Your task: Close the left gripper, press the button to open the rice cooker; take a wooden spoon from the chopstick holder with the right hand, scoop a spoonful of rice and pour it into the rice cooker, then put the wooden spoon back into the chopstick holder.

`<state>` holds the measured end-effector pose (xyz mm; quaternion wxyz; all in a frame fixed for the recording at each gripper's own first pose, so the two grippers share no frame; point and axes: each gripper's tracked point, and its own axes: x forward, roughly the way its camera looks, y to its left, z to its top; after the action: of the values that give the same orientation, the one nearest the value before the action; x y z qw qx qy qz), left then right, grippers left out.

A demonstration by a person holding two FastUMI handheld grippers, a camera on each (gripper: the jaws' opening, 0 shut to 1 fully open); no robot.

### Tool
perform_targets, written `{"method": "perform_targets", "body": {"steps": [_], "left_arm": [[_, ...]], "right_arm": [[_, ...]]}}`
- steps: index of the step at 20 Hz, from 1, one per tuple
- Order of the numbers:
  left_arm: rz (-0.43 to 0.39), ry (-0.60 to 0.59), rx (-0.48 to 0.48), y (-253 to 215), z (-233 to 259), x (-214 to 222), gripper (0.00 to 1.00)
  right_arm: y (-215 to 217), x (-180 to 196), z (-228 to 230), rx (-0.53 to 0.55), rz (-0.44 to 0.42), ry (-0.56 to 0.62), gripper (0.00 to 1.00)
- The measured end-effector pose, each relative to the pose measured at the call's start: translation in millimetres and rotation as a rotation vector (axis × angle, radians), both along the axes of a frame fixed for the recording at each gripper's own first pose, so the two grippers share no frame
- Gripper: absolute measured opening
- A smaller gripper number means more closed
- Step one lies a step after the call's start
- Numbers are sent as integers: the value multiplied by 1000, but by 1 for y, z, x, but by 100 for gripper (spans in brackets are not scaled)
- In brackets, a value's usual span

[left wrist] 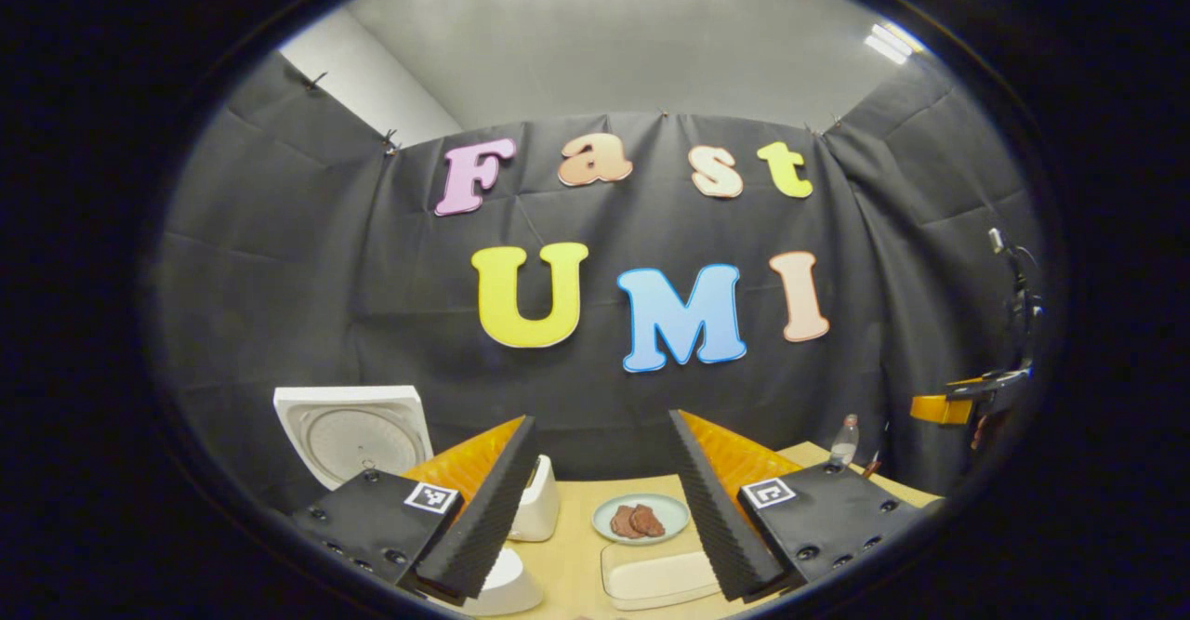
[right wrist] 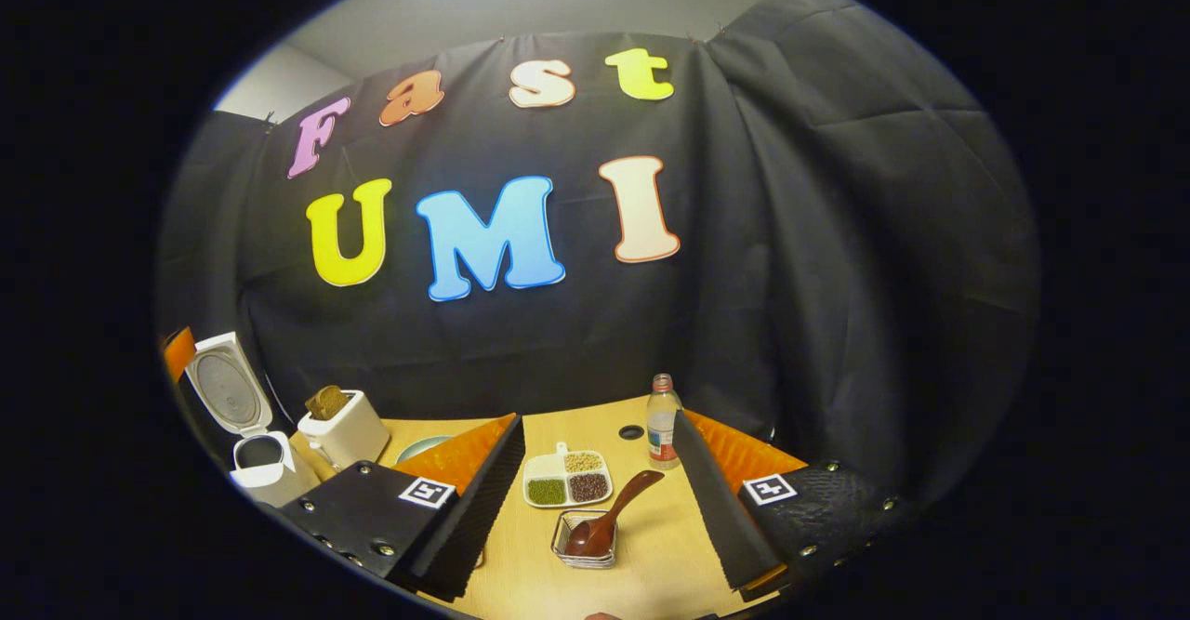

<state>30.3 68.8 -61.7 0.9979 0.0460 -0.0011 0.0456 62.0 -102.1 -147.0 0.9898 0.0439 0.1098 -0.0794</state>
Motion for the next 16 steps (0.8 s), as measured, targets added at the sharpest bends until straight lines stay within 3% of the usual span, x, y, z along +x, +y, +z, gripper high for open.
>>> {"method": "perform_targets", "body": {"steps": [1,7,11,16], "left_arm": [[15,9,0,-2,-3,1,92],[82,60,9,-6,-20,5,99],[122,78,12,-4,-26,9,92],[161,104,38,-2,-30,7,92]], "right_arm": [[-4,7,-11,4,12,18,97],[-35,40,-75,41,13,116,97],[-41,59,-119,79,32,193,97],[-45,86,-167,164,44,270,98]]}}
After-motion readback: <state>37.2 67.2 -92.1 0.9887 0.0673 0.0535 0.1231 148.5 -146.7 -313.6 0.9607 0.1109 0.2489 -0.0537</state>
